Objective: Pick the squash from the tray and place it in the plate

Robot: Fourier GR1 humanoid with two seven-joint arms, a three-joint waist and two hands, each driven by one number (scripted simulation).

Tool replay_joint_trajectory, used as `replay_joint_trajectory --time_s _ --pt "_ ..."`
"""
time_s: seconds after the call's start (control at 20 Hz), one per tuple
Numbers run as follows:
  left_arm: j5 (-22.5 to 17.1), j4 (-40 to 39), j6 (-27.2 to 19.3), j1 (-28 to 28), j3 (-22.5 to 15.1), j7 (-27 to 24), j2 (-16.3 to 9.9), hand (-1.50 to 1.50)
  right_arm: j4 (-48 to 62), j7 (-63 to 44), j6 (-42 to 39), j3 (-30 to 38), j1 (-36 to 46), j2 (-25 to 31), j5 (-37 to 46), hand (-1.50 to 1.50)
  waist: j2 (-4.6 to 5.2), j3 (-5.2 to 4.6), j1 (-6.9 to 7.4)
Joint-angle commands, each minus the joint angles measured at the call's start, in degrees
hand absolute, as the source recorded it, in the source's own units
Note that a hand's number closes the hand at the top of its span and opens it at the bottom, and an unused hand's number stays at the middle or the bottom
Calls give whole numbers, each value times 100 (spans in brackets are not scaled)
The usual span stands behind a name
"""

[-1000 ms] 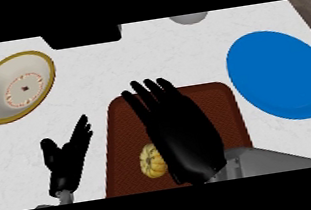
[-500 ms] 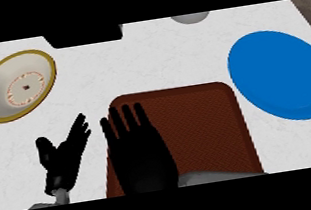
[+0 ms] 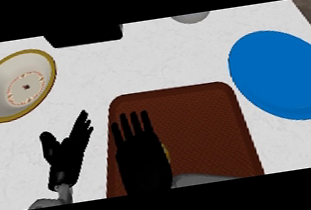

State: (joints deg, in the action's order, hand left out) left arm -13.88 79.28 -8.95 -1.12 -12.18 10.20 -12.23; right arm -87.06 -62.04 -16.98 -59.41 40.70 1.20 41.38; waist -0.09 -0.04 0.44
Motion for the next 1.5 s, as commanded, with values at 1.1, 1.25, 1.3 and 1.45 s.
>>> replay_joint_trajectory --time_s 1.1,1.25,1.3,1.45 --pt "247 -22 164 128 238 -128 124 0 1442 -429 266 -426 -98 -115 124 -150 9 1 2" --pt "109 292 304 154 369 221 -72 0 1658 -411 559 -776 -394 -115 223 -150 6 4 34" --pt "165 125 291 119 291 112 80 0 1795 -390 526 -508 -20 -115 29 -150 13 3 57" --pt "134 -206 364 -12 443 -77 106 0 1856 -80 -122 -557 -40 -116 -43 150 15 0 12"
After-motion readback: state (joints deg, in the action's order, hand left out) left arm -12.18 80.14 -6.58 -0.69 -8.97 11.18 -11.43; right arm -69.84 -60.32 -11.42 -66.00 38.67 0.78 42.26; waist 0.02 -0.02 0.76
